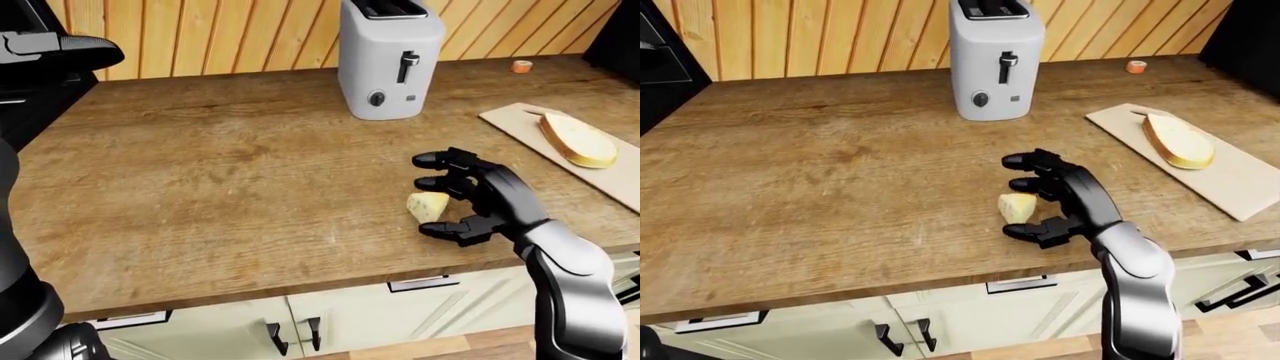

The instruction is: Pick up the wedge of cheese and place it on the slice of bread to prepare a simple cheese on bread dish.

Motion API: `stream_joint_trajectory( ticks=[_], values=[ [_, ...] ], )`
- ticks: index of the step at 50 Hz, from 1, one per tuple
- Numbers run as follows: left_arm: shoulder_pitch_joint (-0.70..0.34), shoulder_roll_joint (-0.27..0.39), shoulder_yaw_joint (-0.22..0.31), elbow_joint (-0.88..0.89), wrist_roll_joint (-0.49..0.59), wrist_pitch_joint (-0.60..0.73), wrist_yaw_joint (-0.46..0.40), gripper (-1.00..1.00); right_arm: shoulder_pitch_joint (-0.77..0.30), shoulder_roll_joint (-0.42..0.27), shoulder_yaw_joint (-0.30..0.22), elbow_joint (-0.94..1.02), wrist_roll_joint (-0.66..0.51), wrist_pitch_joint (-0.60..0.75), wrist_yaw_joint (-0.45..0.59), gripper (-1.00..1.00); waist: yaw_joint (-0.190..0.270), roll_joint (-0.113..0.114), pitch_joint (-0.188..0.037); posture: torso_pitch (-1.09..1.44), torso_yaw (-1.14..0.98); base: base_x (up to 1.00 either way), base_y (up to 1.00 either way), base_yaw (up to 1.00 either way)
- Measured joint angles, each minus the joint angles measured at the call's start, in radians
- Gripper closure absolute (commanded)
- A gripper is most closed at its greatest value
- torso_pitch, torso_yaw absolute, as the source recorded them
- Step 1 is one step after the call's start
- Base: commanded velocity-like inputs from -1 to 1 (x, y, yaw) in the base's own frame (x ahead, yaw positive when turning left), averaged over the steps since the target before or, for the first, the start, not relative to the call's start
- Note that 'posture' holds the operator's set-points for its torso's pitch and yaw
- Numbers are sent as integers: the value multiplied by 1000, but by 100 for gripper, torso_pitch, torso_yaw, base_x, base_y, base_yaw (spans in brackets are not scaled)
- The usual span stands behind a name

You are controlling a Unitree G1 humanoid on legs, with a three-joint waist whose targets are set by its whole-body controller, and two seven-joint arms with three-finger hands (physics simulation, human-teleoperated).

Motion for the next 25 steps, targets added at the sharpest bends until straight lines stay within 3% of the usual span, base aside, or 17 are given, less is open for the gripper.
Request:
stream_joint_trajectory(
  ticks=[14, 17, 18, 25],
  values=[
    [-1, 1, 1, 3, 2, 0, 0, -100, 6, 4, 4, -22, -1, -9, 13, 41, -1, -1, -1, 0, 0, 0, 0, 0],
    [-3, 3, 1, -2, 0, 4, 1, -100, 8, 5, 5, -37, -3, 2, 18, 69, 0, 0, 0, 0, 0, 0, 0, 0],
    [-4, 4, 1, -2, 0, 4, 0, -100, 8, 6, 6, -43, -4, 7, 20, 100, 0, 0, 0, 0, 0, 0, 0, 0],
    [-2, 2, 0, 3, 1, 0, -2, -100, 9, 6, 6, -43, -2, -3, 28, 100, -1, 2, 2, 0, 0, 0, 0, 0]
  ],
)
